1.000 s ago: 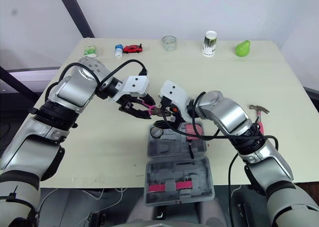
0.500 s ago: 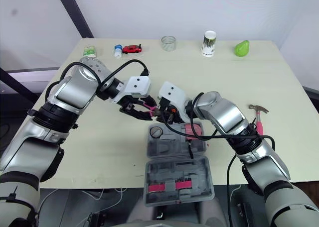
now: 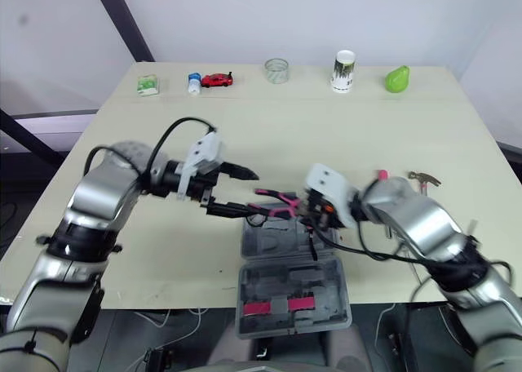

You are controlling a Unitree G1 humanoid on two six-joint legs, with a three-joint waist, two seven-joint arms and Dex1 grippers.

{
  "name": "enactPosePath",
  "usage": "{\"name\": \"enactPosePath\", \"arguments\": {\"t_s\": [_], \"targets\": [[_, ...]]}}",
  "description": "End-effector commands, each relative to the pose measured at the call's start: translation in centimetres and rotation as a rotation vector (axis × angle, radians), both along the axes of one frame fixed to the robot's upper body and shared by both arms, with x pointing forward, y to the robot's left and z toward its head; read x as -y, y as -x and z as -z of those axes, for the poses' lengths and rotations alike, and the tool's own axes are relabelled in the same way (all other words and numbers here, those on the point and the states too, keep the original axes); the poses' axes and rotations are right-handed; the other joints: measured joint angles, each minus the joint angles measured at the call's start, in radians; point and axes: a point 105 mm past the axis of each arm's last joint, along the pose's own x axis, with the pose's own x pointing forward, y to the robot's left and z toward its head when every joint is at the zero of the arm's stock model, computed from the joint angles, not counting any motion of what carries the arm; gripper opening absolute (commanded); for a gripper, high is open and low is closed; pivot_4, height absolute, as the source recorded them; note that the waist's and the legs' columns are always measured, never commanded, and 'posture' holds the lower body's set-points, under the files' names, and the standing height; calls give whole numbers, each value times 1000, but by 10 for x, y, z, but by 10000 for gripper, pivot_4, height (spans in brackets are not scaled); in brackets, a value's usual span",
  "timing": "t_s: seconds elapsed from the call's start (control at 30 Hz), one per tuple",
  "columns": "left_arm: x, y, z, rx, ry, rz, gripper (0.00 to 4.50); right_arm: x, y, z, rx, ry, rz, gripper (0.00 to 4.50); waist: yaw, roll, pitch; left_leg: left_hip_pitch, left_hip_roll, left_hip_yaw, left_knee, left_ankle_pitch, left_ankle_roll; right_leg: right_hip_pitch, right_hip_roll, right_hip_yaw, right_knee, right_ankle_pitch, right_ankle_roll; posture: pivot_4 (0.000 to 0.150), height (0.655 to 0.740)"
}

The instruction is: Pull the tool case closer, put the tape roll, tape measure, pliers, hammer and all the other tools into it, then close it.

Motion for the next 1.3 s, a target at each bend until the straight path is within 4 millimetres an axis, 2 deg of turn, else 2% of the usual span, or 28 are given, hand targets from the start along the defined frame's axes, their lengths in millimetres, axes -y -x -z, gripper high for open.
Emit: {"name": "enactPosePath", "arguments": {"t_s": [0.03, 0.13, 0.27, 0.33, 0.43, 0.53, 0.67, 0.97, 1.13, 1.3], "targets": [[-10, 20, -18, 55, 133, -35, 45000, 18, 21, -22, 62, -10, -44, 9695, 0, 0, 0, 0, 0, 0, 0, 0, 0, 0, 0, 0, 1, 0, 0, 1500, 7400], [-32, 37, -13, 123, 342, -113, 45000, 46, 34, -25, 50, 32, -25, 9695, 1, 2, -1, 4, 1, 0, 0, 0, 0, 4, 0, 0, 1, 0, 0, 1500, 7400], [-58, 72, -12, 19, 518, -45, 45000, 65, 40, -22, 57, 97, -32, 9695, 4, 0, 0, 3, 4, 1, 0, 0, 0, 4, 0, 0, -1, 0, 0, 1500, 7400], [-74, 84, -1, -24, 512, -46, 45000, 70, 40, -19, 61, 122, -44, 9695, 5, 1, 0, 3, 5, 1, 1, 0, 0, 4, 0, -1, -1, 0, 0, 1500, 7400], [-96, 91, 13, -12, 488, -98, 45000, 74, 36, -14, 74, 148, -59, 9695, 5, 2, 0, 6, 5, 2, 1, 0, 0, 6, 0, 0, -1, 0, 0, 1500, 7400], [-107, 96, 22, -13, 465, -118, 45000, 73, 33, -12, 77, 142, -72, 9695, 6, 2, 0, 6, 5, 3, 1, 0, 0, 7, 0, 0, -2, 0, 0, 1500, 7400], [-108, 98, 23, 1, 461, -129, 45000, 70, 31, -8, 72, 134, -93, 9695, 9, 2, 0, 6, 5, 2, 1, 0, 0, 7, 0, 0, -2, 0, 0, 1500, 7400], [-85, 90, 6, 84, 477, -105, 45000, 46, 21, -3, 84, 129, -192, 9695, 3, 2, 0, 7, 6, 3, 1, 0, 0, 7, 0, 1, -1, 0, 0, 1500, 7400], [-85, 88, 5, 60, 455, -99, 45000, 22, 11, -4, 89, 114, -236, 9695, 3, 2, 0, 6, 6, 3, 1, 0, 0, 6, 1, 1, -1, 0, 0, 1500, 7400], [-87, 87, 10, 37, 426, -114, 45000, -9, 2, 7, 88, 149, -312, 9695, 1, 2, 0, 6, 6, 3, 1, 0, 0, 6, 1, 0, -1, 0, 0, 1500, 7400]]}}
